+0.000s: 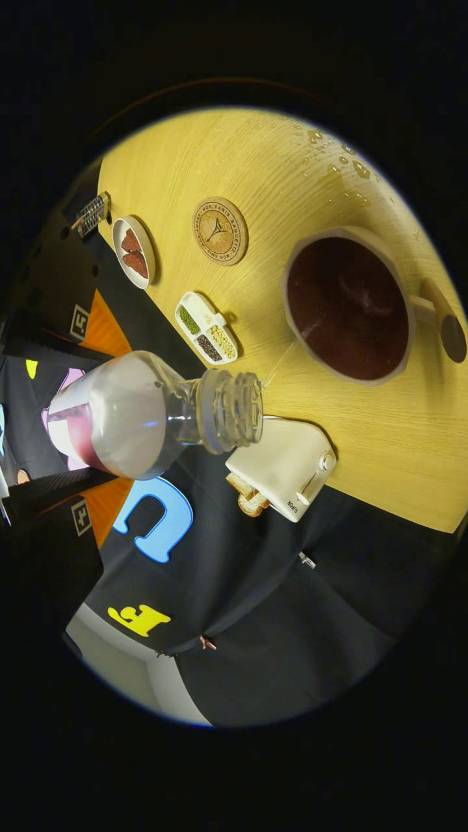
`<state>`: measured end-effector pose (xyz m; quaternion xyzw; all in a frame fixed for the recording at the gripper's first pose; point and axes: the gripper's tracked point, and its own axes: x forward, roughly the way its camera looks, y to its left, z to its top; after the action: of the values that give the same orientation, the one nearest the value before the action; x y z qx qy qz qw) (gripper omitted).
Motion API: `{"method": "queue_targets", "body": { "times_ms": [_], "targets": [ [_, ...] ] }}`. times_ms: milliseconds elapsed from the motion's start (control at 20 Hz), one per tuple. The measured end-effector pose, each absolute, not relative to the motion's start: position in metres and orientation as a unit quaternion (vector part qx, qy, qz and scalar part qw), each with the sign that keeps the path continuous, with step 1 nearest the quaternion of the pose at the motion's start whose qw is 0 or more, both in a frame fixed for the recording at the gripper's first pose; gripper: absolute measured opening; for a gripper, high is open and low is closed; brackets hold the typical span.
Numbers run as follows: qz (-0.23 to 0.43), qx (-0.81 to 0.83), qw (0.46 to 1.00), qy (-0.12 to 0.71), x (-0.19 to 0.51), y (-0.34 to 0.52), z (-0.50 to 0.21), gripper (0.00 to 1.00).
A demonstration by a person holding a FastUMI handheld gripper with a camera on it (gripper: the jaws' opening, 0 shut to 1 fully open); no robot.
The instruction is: Take the bottle from table, then pour the juice into the cup, finally place the bottle on the coaster
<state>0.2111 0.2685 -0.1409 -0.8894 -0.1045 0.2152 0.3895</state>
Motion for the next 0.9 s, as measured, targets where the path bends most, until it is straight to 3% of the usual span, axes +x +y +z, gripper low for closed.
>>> {"method": "queue_targets", "body": {
  "times_ms": [900],
  "targets": [
    [0.217, -0.888, 0.392, -0.104, 0.2129, 0.2674, -0.1439, 0.72]
  ]
}}
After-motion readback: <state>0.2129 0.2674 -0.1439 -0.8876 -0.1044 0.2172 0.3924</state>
